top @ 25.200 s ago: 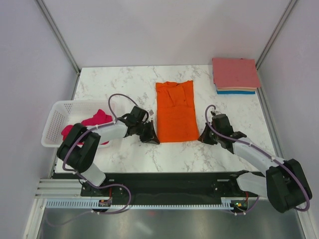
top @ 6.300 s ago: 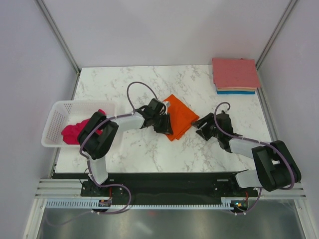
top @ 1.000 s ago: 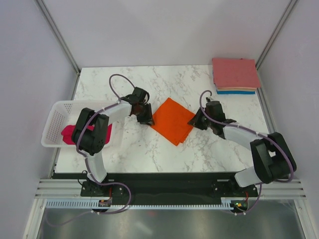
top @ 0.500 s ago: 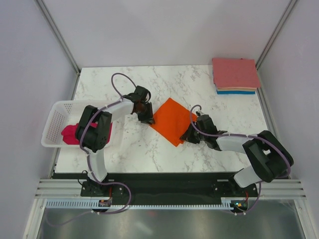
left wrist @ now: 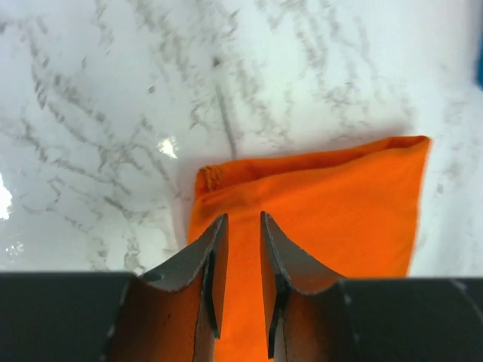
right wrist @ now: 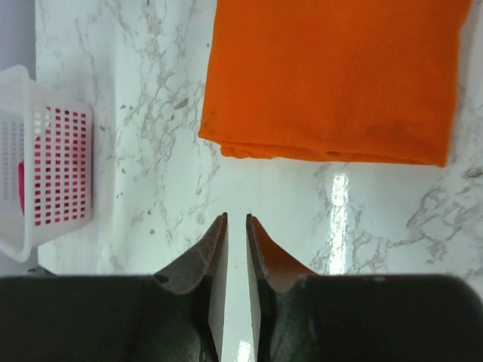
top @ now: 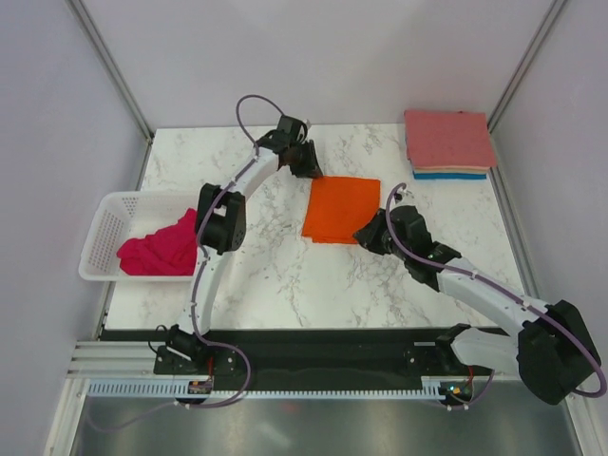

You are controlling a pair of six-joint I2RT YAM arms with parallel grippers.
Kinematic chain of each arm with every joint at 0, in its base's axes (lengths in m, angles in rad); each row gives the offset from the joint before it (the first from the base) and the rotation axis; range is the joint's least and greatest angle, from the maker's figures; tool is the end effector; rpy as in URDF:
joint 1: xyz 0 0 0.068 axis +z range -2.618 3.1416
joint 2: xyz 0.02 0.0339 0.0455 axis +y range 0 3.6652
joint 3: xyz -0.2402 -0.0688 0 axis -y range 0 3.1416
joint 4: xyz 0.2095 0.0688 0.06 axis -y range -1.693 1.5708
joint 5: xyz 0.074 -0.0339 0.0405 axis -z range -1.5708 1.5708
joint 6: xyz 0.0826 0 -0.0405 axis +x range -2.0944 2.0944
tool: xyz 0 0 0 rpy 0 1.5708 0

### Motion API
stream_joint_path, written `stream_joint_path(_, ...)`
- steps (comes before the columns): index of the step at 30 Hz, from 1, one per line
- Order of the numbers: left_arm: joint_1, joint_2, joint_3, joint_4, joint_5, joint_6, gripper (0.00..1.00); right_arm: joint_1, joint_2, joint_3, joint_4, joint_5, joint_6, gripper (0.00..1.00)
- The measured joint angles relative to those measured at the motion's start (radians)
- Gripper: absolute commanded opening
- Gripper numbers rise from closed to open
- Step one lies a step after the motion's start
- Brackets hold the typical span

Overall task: Fold and stack the t-shirts
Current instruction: Fold the tshirt, then neatly place the folded tshirt to the corner

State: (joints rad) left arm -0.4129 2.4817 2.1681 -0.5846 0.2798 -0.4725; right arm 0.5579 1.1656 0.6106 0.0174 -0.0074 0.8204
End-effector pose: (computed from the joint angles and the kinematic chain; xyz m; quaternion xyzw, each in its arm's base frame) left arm 0.4700 -0.2308 0.1332 0.0181 0.9357 -0.2589 0.2389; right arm 0.2283 0.1432 0.1947 0.1120 0.8623 0.3166 0.3792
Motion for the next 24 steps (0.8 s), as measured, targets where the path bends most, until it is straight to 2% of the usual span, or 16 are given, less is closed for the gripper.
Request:
stream_joint_path(2, 0.003, 0.049, 0.114, 0.0, 0.042, -0.001, 0.31, -0.005, -0.015, 0.02, -0.035, 0.038, -0.013, 0.23)
stream_joint_path(5, 0.001, 0.019, 0.122, -0.008, 0.08, 0.0, 0.31, -0.023, -0.014, 0.047, -0.096, 0.086, -0.032, 0.23)
stream_joint_path(7, -0.013, -0.054, 0.033, 0.004, 0.097, 0.0, 0.3, -0.041, -0.011, 0.057, -0.119, 0.103, -0.041, 0.23)
stream_joint_path(11, -0.076, -0.243, -0.267, 0.045, 0.115, 0.0, 0.3, -0.095, 0.019, 0.089, -0.148, 0.111, -0.067, 0.22)
stream_joint_path(14, -0.124, -0.325, -0.451, 0.064, 0.116, -0.001, 0.3, -0.135, 0.04, 0.103, -0.157, 0.102, -0.085, 0.22)
stream_joint_path(19, -0.145, -0.337, -0.629, 0.077, 0.105, -0.014, 0.3, -0.175, 0.037, 0.103, -0.172, 0.082, -0.11, 0.23)
stream_joint_path(24, -0.111, -0.365, -0.645, 0.076, 0.008, -0.011, 0.29, -0.182, 0.018, 0.103, -0.192, 0.064, -0.12, 0.23)
